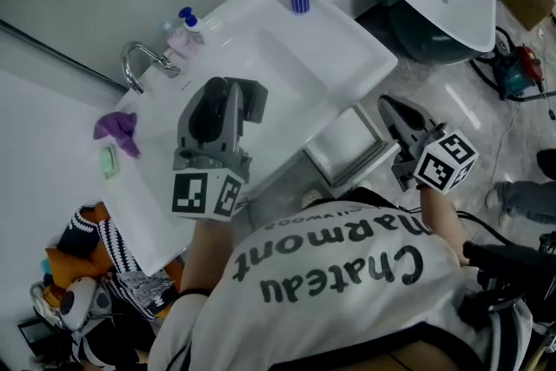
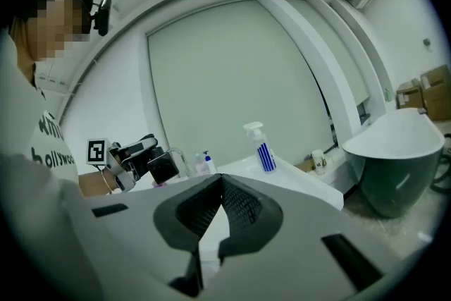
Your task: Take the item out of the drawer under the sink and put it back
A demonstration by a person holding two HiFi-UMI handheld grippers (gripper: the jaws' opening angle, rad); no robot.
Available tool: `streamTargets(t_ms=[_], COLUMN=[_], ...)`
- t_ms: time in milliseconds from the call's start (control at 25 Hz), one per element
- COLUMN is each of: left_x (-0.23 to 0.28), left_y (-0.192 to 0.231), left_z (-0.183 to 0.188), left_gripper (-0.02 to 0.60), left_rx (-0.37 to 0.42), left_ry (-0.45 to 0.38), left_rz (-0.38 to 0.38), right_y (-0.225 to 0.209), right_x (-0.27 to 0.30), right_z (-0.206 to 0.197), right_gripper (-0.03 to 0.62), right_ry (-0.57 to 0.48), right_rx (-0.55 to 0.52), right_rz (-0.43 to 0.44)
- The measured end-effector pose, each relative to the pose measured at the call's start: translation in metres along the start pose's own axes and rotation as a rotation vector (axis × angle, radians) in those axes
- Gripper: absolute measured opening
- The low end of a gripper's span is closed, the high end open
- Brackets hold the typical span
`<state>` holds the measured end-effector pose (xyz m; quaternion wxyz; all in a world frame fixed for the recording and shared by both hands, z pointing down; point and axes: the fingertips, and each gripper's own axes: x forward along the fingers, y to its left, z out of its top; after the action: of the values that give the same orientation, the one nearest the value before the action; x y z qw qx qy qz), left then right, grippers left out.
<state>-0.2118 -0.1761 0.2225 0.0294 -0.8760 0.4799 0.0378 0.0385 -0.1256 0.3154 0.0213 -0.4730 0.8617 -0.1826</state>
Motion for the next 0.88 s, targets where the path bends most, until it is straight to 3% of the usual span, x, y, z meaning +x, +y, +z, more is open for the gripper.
streamTargets(t_ms=[160, 320, 560, 880], left_x=[-0.002, -0.004, -0.008, -0.006], left_y=[-0.005, -0.013, -0.024, -0.032], left_z=[0.009, 0.013, 0.016, 0.019], left_gripper=[0.104, 0.104, 0.104, 0.104], left_rx=[-0.009, -0.009, -0.041, -0.004], left_ry=[-0.029, -0.028, -0.022, -0.006], left_rz=[0.003, 0.016, 0.076, 0.131], right_y=[0.016, 0.028, 0.028, 0.011], right_x=[-0.002, -0.005, -0.010, -0.030], right_z=[0.018, 0.026, 0.021, 0.002], right_gripper=[0.011, 0.011, 0.011, 0.011], right_ry=[0.012, 0.023, 0.064, 0.068], right_rx=[-0.115, -0.164, -0.273, -0.224], right_rz=[0.026, 0.102, 0.154, 0.182])
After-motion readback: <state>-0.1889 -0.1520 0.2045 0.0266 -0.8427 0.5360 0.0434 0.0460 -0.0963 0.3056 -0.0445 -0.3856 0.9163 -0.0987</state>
